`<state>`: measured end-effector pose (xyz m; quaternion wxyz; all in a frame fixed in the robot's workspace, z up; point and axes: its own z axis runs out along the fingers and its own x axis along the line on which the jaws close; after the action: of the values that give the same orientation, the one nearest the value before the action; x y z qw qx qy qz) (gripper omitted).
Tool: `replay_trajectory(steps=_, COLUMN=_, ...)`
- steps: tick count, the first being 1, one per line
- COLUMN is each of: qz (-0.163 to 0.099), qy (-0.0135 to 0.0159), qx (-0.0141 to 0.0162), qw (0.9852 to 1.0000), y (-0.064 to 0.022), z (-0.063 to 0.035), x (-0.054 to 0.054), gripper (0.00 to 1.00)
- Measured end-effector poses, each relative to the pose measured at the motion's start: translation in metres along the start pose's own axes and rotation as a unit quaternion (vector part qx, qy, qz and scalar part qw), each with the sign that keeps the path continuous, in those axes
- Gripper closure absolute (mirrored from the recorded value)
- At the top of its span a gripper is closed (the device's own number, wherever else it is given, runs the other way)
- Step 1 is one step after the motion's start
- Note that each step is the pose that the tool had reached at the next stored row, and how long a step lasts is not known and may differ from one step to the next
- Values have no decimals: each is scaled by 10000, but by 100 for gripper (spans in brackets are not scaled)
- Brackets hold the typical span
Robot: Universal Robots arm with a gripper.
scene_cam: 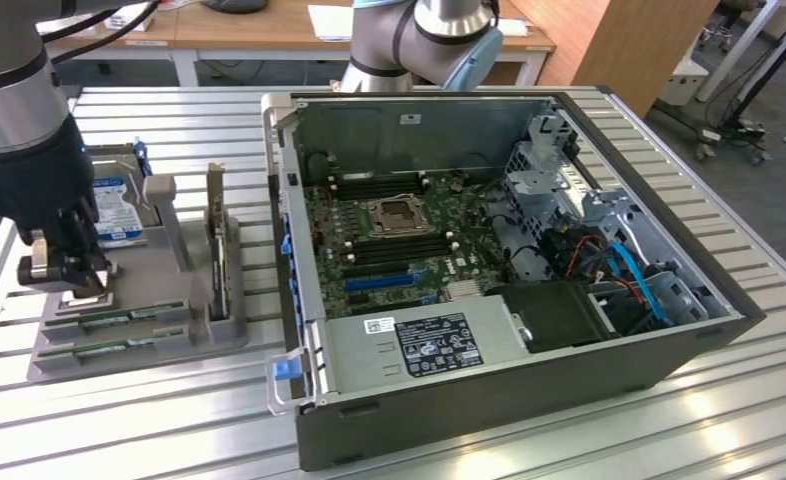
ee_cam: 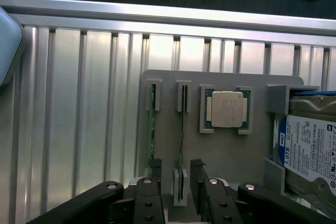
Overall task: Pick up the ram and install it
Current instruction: 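Pick up the ram and move it above insertion slot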
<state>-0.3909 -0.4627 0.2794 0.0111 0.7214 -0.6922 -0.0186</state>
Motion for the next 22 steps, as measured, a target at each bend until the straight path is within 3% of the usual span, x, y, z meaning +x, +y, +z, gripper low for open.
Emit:
replay_trajectory(steps=4, qz=0, qy=0, qx=0, qw=10000, y=-3, z=69, x=1, gripper=64)
replay_trajectory(steps=18, qz=1, qy=0, qx=0, qw=10000, y=8, z=75, x=55, gripper=64)
replay_trajectory(steps=22, qz=0, qy=0, qx=0, qw=10000, y=6, z=117, x=60, gripper=64)
